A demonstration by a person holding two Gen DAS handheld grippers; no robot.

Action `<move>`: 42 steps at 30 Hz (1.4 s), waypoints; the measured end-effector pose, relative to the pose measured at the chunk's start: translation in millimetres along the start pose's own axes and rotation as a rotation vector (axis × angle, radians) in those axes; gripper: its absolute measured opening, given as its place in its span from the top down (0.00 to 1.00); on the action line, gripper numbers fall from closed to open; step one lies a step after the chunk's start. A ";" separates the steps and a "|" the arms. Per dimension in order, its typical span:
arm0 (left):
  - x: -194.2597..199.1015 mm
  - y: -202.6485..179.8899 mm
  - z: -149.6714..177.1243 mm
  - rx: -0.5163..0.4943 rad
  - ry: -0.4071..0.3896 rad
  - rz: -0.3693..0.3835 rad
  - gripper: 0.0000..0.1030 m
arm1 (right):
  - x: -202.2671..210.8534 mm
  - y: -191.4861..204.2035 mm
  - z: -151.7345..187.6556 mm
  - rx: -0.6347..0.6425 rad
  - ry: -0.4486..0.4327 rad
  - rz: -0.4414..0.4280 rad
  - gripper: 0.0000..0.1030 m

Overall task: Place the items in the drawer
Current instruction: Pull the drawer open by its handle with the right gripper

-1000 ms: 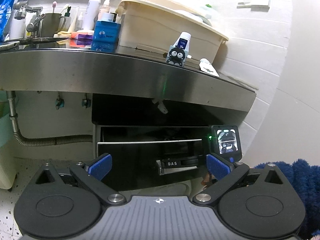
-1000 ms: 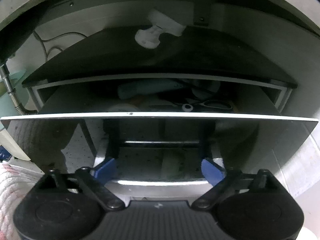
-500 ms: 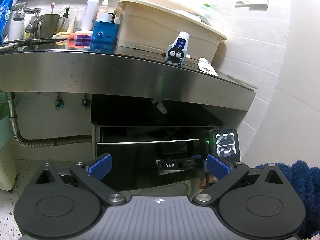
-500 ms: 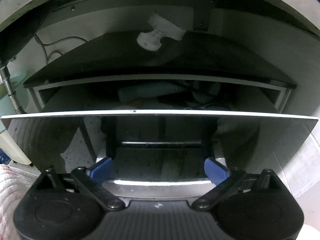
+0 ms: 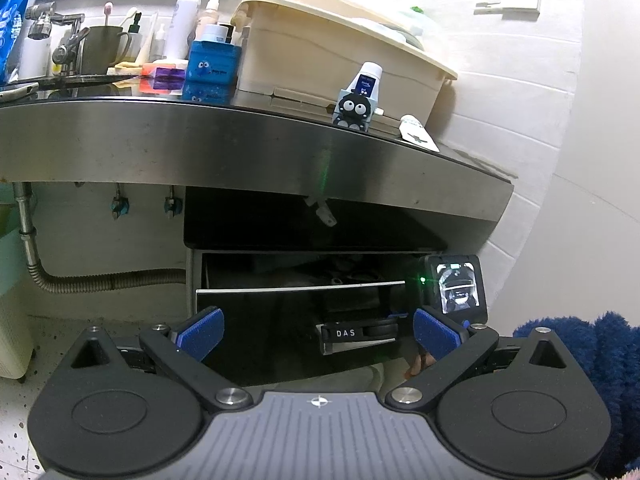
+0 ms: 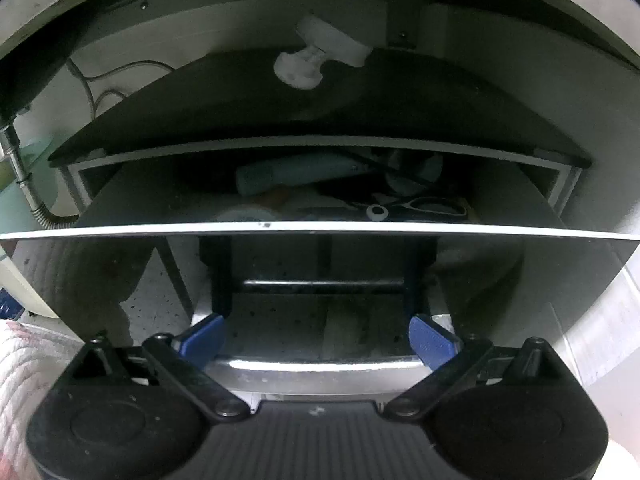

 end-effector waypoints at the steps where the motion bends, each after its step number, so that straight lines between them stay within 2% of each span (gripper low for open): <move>1: 0.1 0.4 -0.4 0.001 -0.001 0.000 0.01 | 0.8 0.4 0.6 0.000 0.003 0.000 0.04; 17: 6.7 4.9 -3.6 0.022 -0.037 -0.004 0.01 | 6.8 3.5 0.4 -0.005 0.066 -0.013 0.04; 42: 4.4 9.9 -3.5 0.051 -0.026 -0.005 0.01 | -6.8 0.0 -13.0 -0.006 0.175 -0.035 0.03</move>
Point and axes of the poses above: each gripper's, at about its wrist camera, not at the fingertips, and x roughly against the way its jaws point, y to its left, z to its underside, the point moved 4 cm from there along -x, roughly the way its jaws point, and after that the axes turned 11 degrees about x, right-handed, at the moved point
